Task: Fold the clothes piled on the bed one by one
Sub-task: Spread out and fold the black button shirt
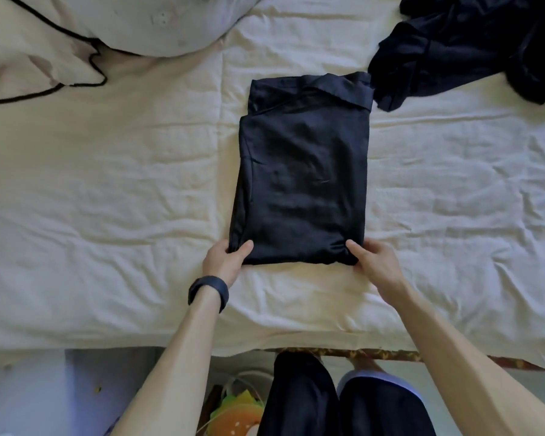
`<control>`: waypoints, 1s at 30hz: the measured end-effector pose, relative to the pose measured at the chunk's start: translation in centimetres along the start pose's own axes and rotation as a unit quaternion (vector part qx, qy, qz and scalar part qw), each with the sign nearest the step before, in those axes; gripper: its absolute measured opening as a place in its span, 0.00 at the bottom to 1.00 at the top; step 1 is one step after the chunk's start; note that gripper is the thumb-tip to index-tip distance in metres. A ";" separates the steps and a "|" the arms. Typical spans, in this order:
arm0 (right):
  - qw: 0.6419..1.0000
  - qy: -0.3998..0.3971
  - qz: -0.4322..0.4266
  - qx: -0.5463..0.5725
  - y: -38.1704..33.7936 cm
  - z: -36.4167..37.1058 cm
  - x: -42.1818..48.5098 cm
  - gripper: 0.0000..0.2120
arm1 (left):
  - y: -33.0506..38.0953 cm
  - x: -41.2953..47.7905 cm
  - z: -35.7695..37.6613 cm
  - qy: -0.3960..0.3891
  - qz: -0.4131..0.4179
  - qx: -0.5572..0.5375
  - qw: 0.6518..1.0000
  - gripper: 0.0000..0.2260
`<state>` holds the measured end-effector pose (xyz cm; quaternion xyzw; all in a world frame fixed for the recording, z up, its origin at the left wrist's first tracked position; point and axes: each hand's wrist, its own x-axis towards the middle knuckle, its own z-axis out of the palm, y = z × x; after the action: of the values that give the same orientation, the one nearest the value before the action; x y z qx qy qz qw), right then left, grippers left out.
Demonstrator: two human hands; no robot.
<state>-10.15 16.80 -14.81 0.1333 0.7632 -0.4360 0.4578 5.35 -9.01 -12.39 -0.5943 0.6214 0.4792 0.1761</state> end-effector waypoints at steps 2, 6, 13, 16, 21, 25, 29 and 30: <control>1.000 -0.001 0.017 0.012 0.5 -0.3 0.3 0.07 | -0.5 0.2 -0.2 -0.025 0.018 -0.042 0.999 0.06; 0.999 0.019 0.032 0.038 1.0 -0.7 -0.1 0.10 | -1.2 -0.3 0.4 -0.044 -0.017 -0.201 0.978 0.03; 0.995 0.039 0.008 0.092 2.3 -3.2 -4.4 0.10 | -3.1 -4.0 2.1 0.005 0.036 -0.154 0.987 0.02; 0.994 0.037 0.010 0.100 4.2 -4.3 -7.3 0.09 | -5.0 -7.4 3.1 0.016 0.043 -0.153 0.987 0.01; 0.990 0.063 0.014 0.129 9.7 -5.6 -12.8 0.10 | -9.7 -13.8 5.2 0.042 0.041 -0.186 0.981 0.12; 0.987 0.095 0.032 0.130 14.4 -6.2 -17.3 0.15 | -14.2 -19.2 6.4 0.035 0.087 -0.202 0.975 0.23; 0.987 0.081 0.030 0.138 17.5 -6.3 -20.5 0.11 | -17.2 -22.1 7.0 0.010 0.052 -0.217 0.975 0.18; 0.988 0.078 0.029 0.127 17.9 -6.3 -21.1 0.11 | -17.4 -22.4 6.9 -0.008 0.031 -0.221 0.975 0.20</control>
<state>8.41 36.36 -6.07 0.2462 0.7307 -0.5039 0.3892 23.91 12.18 -4.81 -0.5955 0.5169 0.6142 0.0306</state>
